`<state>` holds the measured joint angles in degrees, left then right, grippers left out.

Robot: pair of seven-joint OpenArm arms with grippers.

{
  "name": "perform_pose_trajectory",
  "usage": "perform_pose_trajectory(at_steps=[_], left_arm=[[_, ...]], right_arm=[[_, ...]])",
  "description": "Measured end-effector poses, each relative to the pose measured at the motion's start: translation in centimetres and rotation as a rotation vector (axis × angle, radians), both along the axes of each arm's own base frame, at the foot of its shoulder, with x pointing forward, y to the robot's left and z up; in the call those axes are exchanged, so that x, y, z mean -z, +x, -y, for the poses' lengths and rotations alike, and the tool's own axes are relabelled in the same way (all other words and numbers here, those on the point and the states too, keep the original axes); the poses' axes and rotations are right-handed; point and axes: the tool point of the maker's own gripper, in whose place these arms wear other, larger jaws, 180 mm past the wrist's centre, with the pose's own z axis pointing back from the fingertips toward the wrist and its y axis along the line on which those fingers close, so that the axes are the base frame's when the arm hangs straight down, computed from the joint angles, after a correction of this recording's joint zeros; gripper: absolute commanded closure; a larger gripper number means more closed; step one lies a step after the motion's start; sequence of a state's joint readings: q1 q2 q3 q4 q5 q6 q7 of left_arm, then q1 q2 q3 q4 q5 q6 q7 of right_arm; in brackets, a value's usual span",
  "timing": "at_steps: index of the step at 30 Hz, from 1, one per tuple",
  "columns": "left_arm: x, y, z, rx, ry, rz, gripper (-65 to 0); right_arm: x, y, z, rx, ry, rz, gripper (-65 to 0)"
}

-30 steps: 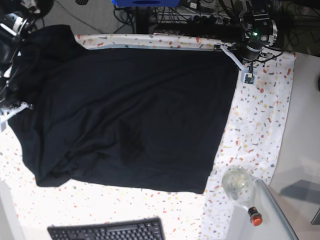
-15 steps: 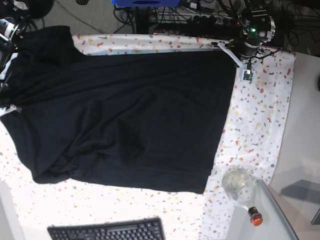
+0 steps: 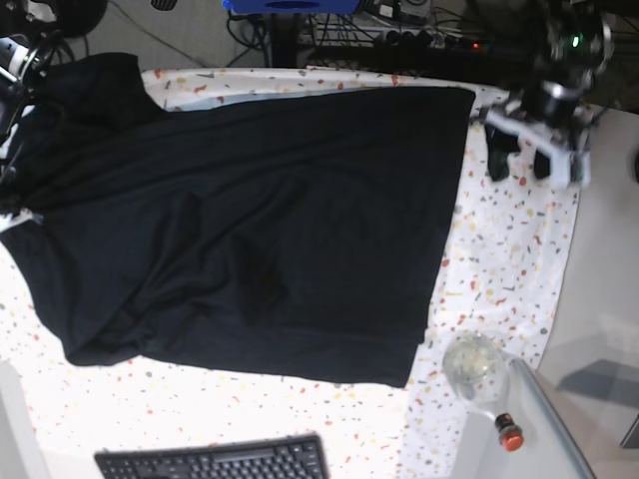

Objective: Layout the t-shirt on the table in an organized manner, then fold the t-shirt properly
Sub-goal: 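Release with the left gripper and grasp the shirt side lower down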

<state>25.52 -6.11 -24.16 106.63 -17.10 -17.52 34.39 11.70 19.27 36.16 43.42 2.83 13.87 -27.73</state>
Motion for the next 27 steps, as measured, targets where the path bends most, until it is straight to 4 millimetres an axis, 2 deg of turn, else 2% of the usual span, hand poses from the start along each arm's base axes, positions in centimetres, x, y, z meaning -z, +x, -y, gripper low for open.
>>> perform_pose_trajectory(at_steps=[2, 3, 6, 8, 12, 17, 21, 24, 27], left_arm=[[2.4, 3.6, 1.6, 0.07, -0.004, -0.065, -5.1], [3.4, 5.0, 2.0, 0.076, -0.013, -0.084, 0.0], [6.6, 8.7, 4.5, 0.147, -0.034, -0.166, 0.0], [8.2, 10.2, 6.1, 0.193, -0.036, -0.207, 0.0], [11.1, 11.2, 7.2, 0.236, 0.02, -0.309, 0.0], [11.9, 14.9, 7.2, 0.267, 0.079, -0.237, 0.0], [12.3, 16.7, 7.0, 0.261, 0.068, -0.196, 0.0], [12.1, 17.6, 6.2, 0.218, 0.078, -0.168, 0.0], [11.8, 18.4, 4.9, 0.165, 0.124, -0.16, 0.0]], right_arm=[[0.0, 0.0, 0.0, 0.003, -0.001, -0.002, 0.0], [0.0, 0.0, -0.1, 0.003, 0.001, -0.007, 0.0], [-0.1, 0.2, 0.0, 0.005, 0.001, -0.003, 0.0], [0.0, 0.1, 0.0, 0.004, -0.001, -0.005, 0.0], [0.0, 0.1, 0.0, 0.004, -0.002, -0.005, 0.0], [-0.1, 0.4, -0.1, 0.004, 0.002, -0.006, 0.0], [-0.6, 1.7, -0.3, 0.009, 0.009, 0.004, 0.0], [-1.5, 3.5, -0.6, 0.005, 0.014, 0.039, 0.0], [-1.5, 6.3, -2.4, -0.079, 0.003, 0.051, 0.0]])
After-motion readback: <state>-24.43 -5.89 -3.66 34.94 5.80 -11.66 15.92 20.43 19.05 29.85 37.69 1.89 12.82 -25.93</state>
